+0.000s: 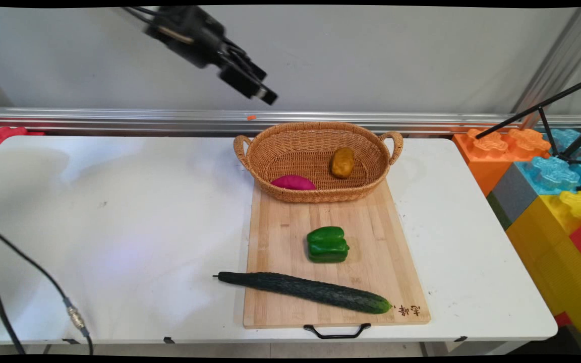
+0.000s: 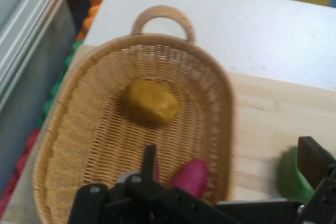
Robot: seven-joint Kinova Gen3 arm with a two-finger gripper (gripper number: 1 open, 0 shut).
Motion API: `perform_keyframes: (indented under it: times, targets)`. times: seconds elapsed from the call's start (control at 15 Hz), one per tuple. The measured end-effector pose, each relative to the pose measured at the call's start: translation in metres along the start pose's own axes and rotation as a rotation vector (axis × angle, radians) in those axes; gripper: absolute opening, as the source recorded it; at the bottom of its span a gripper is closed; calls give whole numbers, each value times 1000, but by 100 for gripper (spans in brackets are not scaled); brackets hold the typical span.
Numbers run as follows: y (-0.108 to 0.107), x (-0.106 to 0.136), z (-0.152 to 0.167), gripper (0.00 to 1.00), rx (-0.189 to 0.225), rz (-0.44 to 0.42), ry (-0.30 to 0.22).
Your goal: Pick up the potato from the vegetable basket
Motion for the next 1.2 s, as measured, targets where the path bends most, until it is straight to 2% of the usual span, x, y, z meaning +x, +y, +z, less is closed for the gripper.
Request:
perform_keyframes:
  times: [0.27, 0.6, 0.93, 1.2]
  targets:
    - [-7, 11, 56, 100, 100, -105, -59]
    - [-6, 5, 124, 100, 186, -262, -126]
    - [-1, 4, 185, 100, 202, -380, -154]
    - [-1, 2, 220, 100, 212, -434, -163]
